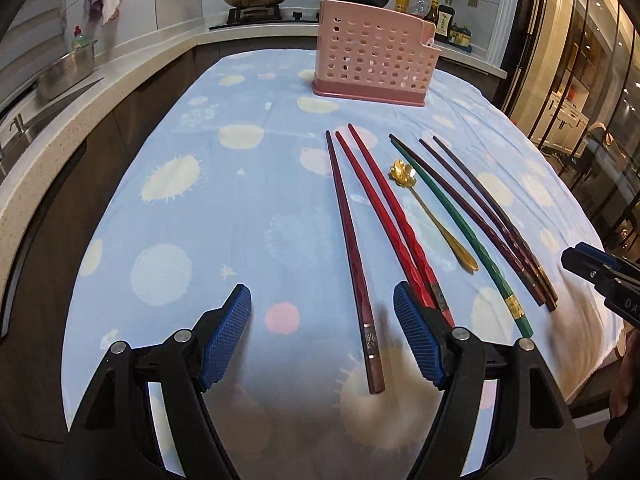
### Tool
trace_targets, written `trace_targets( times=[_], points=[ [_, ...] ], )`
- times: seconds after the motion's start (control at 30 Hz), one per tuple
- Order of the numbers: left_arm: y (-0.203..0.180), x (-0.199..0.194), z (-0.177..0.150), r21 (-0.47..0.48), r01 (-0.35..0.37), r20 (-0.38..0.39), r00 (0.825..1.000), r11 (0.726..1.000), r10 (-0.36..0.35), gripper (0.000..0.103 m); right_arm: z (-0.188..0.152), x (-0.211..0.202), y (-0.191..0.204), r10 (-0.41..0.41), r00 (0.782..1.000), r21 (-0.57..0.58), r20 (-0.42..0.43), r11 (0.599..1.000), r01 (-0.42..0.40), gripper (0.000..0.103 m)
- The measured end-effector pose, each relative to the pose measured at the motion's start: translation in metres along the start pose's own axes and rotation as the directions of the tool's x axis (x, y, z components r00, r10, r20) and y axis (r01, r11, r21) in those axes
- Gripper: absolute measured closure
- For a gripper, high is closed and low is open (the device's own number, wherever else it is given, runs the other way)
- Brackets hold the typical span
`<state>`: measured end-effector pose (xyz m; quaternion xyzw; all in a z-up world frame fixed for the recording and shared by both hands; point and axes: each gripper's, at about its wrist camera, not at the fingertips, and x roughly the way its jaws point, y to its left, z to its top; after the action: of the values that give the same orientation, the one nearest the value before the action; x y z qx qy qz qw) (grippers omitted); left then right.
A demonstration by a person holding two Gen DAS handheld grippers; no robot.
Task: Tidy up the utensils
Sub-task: 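Open both grippers and withdraw them back toward the remaining chopsticks, then grasp a dark red chopstick with the left gripper while the right grasps the brown one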
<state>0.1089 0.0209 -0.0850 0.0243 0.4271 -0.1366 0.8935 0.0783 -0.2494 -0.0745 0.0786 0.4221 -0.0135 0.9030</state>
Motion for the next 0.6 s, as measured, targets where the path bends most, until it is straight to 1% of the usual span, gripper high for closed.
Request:
trace_targets(
  times=[0.2, 0.3, 0.43, 0.6],
  points=[
    [-0.007, 0.006, -0.01, 0.022, 0.006, -0.024, 1.0, 1.0, -0.005, 0.04, -0.006, 0.007, 0.002, 0.009, 1.0, 0.004, -0.016, 1.0, -0.009, 0.067],
    [-0.008, 0.005, -0.012, 0.033, -0.007, -0.017, 1.0, 0.999, 0.008, 0.042, -0.009, 0.011, 0.004, 0.002, 1.0, -0.003, -0.026, 1.0, -0.003, 0.075],
    [-0.008, 0.005, -0.013, 0.029, -0.004, -0.016, 1.0, 1.0, 0.004, 0.044, -0.011, 0.018, 0.003, 0.01, 0.999, 0.002, -0.043, 1.0, -0.01, 0.081],
    [-0.008, 0.004, -0.013, 0.03, -0.001, -0.012, 1.0, 1.0, 0.002, 0.045, -0.012, 0.02, 0.006, 0.013, 0.999, -0.003, -0.045, 1.0, -0.013, 0.082]
  ],
)
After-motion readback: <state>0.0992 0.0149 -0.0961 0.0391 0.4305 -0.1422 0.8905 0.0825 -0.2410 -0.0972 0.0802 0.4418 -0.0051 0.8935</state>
